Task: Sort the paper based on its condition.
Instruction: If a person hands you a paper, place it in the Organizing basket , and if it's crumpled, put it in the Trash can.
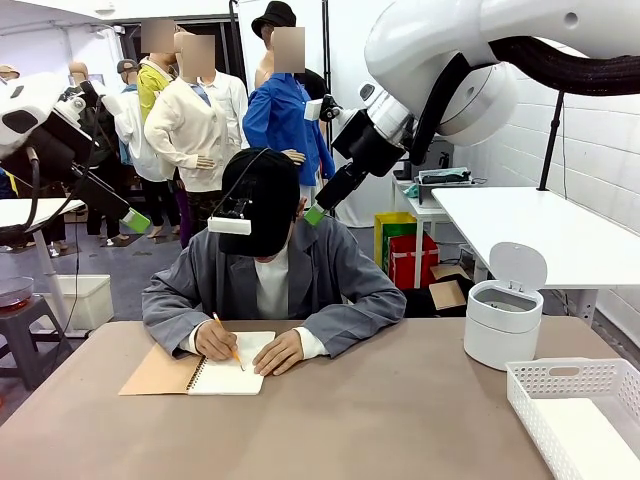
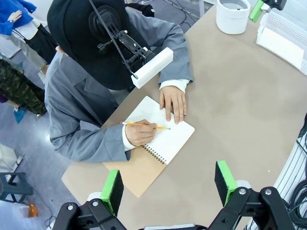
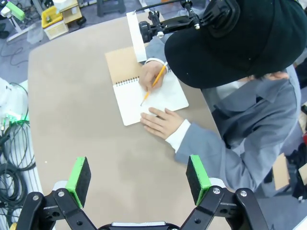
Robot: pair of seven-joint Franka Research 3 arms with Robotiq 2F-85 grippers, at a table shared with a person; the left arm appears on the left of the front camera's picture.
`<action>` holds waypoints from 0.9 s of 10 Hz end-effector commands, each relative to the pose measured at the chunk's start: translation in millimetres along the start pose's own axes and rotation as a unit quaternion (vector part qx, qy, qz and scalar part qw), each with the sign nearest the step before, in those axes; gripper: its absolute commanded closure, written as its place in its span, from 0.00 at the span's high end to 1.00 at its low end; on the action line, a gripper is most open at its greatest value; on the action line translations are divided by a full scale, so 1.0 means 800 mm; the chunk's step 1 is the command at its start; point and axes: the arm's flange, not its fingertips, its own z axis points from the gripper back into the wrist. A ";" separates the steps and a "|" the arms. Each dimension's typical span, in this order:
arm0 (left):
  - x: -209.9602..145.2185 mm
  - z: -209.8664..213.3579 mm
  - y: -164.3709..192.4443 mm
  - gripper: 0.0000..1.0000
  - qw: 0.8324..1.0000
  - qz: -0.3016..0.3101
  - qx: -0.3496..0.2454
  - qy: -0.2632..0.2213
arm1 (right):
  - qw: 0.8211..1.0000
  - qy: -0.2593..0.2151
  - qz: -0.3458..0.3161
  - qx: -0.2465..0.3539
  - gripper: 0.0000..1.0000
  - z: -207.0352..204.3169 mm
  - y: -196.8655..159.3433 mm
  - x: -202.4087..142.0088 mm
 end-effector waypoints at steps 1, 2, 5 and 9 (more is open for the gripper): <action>0.000 0.001 0.000 1.00 1.000 0.003 -0.005 0.001 | 1.000 0.001 -0.001 0.001 1.00 -0.001 -0.001 -0.002; 0.000 0.001 0.000 1.00 1.000 0.003 -0.005 0.001 | 1.000 0.001 -0.001 0.001 1.00 -0.001 -0.001 -0.002; 0.000 0.001 0.000 1.00 1.000 0.003 -0.005 0.001 | 1.000 0.001 -0.001 0.001 1.00 -0.001 -0.001 -0.002; 0.000 0.001 0.000 1.00 1.000 0.003 -0.005 0.001 | 1.000 0.001 -0.001 0.001 1.00 -0.001 -0.001 -0.002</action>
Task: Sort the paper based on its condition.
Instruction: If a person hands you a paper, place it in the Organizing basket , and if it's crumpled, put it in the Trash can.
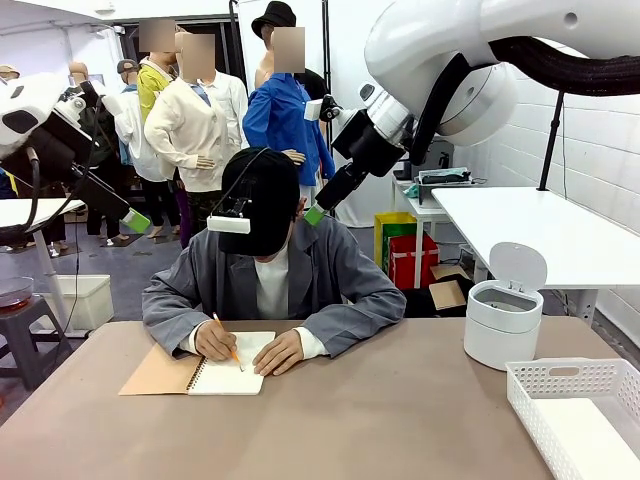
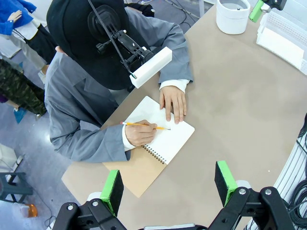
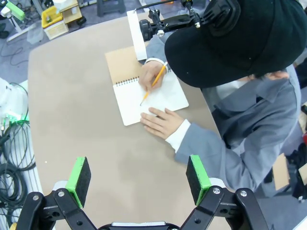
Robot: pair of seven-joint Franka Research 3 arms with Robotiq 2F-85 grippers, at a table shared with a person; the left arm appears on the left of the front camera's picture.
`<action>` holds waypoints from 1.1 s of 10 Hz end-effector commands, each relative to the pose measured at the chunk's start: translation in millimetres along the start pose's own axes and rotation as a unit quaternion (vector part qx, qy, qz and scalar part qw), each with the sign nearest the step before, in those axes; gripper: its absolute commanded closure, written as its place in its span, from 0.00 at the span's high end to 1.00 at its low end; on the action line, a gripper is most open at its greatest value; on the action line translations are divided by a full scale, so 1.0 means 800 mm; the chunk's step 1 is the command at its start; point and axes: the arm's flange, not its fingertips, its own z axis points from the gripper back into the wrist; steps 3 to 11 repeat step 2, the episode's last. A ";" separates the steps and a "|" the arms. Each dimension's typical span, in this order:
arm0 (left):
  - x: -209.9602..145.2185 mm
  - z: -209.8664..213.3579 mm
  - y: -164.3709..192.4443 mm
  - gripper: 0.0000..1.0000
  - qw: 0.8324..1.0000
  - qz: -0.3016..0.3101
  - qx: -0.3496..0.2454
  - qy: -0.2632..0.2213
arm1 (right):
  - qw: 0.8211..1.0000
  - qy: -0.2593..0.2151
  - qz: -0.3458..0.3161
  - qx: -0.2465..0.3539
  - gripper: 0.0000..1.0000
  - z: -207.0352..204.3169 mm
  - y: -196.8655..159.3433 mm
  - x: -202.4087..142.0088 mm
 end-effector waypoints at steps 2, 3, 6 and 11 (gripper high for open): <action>0.000 0.001 0.000 1.00 1.000 0.003 -0.005 0.001 | 1.000 0.001 -0.001 0.001 1.00 -0.001 -0.001 -0.002; 0.000 0.001 0.000 1.00 1.000 0.003 -0.005 0.001 | 1.000 0.001 -0.001 0.001 1.00 -0.001 -0.001 -0.002; 0.000 0.001 0.000 1.00 1.000 0.003 -0.005 0.001 | 1.000 0.001 -0.001 0.001 1.00 -0.001 -0.001 -0.002; 0.000 0.001 0.000 1.00 1.000 0.003 -0.005 0.001 | 1.000 0.001 -0.001 0.001 1.00 -0.001 -0.001 -0.002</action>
